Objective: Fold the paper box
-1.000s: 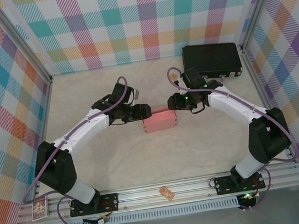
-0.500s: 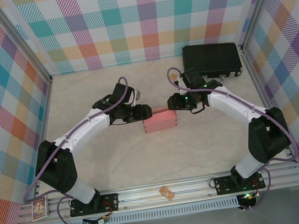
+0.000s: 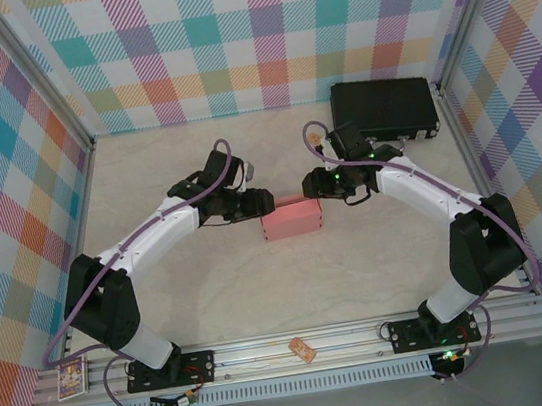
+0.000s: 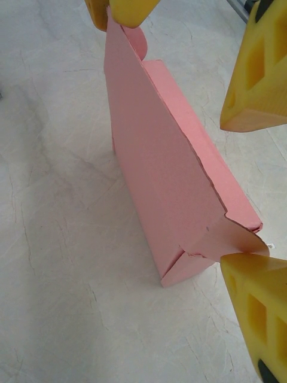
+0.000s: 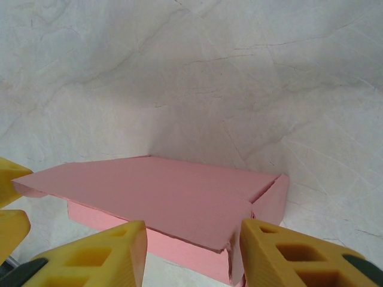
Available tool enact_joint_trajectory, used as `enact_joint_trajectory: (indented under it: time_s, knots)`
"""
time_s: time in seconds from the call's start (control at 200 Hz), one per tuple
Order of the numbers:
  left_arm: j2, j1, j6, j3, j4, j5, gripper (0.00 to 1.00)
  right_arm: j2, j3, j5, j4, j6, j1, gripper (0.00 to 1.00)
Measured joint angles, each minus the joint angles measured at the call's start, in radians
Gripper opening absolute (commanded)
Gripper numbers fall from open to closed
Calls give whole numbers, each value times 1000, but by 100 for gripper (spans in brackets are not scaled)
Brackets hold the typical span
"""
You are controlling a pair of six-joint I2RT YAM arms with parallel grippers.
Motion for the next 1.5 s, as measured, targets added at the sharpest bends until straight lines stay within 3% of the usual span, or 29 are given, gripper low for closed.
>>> enact_joint_trajectory:
  time_s: [0.28,0.575,1.229,1.499]
  knots:
    - [0,0,-16,0,18,0,43,0,0,0,5,10,0,44]
    - [0,0,-19,-2,18,0,42,0,0,-1,5,10,0,42]
    - [0,0,-7,-42,16,-3,29,0,-10,-15,3,5,-1,38]
    - [0,0,-7,-43,18,-2,30,-1,-10,-18,4,5,-4,39]
